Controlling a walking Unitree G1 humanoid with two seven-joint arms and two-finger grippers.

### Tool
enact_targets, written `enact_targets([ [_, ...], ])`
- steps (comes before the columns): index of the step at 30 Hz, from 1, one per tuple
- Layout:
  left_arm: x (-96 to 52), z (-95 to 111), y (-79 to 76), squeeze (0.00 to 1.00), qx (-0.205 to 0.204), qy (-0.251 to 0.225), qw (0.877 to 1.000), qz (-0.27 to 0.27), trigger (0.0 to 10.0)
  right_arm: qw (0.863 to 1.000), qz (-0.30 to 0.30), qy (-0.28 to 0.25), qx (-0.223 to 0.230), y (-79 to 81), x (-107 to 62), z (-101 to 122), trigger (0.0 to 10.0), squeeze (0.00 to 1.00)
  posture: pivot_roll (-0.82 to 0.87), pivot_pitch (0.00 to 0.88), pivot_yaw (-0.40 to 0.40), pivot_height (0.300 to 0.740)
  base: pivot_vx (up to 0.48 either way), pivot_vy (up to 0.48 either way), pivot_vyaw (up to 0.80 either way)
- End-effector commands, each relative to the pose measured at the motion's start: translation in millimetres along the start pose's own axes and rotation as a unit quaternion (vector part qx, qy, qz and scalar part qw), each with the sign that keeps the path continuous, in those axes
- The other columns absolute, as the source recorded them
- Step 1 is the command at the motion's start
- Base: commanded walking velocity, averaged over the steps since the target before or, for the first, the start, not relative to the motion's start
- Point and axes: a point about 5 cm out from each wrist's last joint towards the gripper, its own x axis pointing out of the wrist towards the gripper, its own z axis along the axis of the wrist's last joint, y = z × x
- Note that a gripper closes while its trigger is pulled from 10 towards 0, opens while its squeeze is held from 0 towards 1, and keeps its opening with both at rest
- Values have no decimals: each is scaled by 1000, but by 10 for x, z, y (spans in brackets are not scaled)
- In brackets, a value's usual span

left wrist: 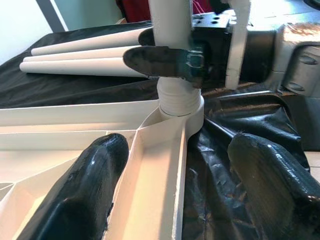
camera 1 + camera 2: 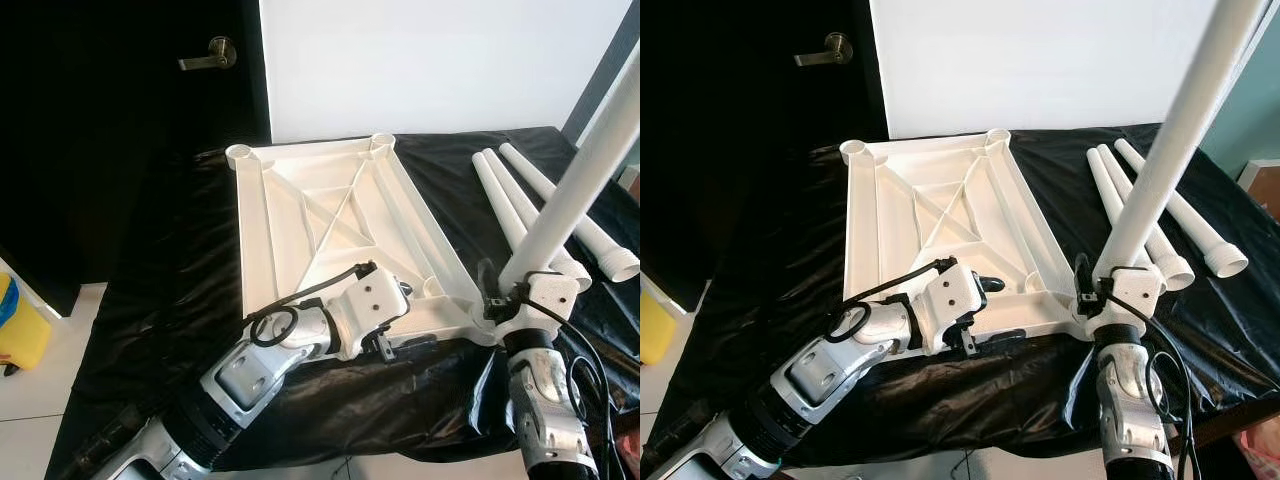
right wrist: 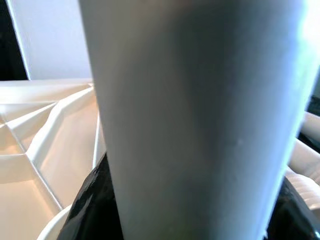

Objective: Building children table

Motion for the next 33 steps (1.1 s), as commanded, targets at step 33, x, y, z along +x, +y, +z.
enact_targets([
  [33, -24, 56, 13, 0, 1, -2, 1000, -12, 10000, 992, 28, 109, 64, -37, -94, -458, 10000, 0, -19, 31, 16, 740, 0, 0, 0],
])
